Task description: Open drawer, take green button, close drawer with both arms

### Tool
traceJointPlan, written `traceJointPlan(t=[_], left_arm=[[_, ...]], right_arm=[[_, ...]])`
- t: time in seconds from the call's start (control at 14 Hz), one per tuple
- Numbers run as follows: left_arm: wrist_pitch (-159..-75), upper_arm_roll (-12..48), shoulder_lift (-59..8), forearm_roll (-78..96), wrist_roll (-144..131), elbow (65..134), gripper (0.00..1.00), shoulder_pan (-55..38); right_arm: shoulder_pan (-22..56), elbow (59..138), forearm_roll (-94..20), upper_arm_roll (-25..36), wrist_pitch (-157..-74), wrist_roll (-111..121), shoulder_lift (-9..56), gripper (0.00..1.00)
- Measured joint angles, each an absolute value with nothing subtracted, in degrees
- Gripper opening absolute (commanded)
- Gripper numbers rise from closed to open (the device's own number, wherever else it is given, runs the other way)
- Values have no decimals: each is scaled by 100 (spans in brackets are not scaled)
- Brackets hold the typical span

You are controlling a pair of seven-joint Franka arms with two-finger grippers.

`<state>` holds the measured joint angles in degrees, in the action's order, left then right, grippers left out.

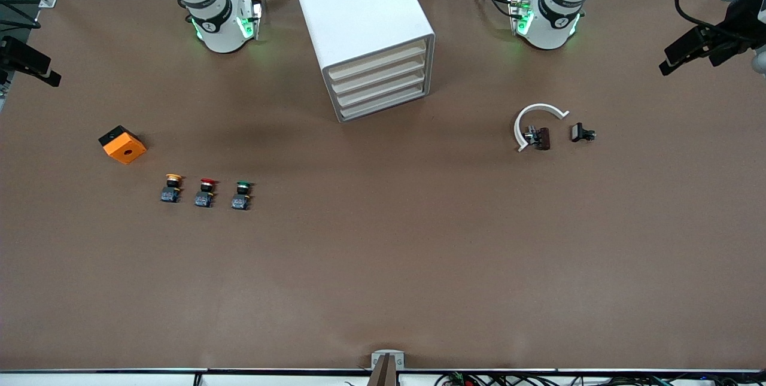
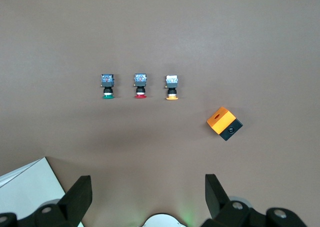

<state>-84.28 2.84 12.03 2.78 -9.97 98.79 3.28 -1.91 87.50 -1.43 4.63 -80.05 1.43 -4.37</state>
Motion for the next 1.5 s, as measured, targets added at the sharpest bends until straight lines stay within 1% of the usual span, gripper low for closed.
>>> traceJointPlan(t=[0.21, 0.57, 0.72, 1.0, 1.5], left_arm=[[-8567, 282, 1159, 236, -696, 9916, 100, 330], [-9524, 304, 1189, -28, 346, 10353, 100, 326], [-9708, 306, 1196, -28, 694, 10392, 100, 325], [-9737, 345, 1187, -28, 96, 10275, 100, 289], [-9420, 528, 1044, 134, -228, 10043, 100, 258]], right_arm=[[-176, 8944, -143, 502, -8084, 143, -603, 100], [-176, 8990, -143, 523, -8112, 143, -638, 100], [-176, 8992, -143, 523, -8116, 143, -638, 100], [-175, 8994, -143, 523, -8250, 143, -638, 100], [-175, 8994, -142, 523, -8364, 149, -642, 100]])
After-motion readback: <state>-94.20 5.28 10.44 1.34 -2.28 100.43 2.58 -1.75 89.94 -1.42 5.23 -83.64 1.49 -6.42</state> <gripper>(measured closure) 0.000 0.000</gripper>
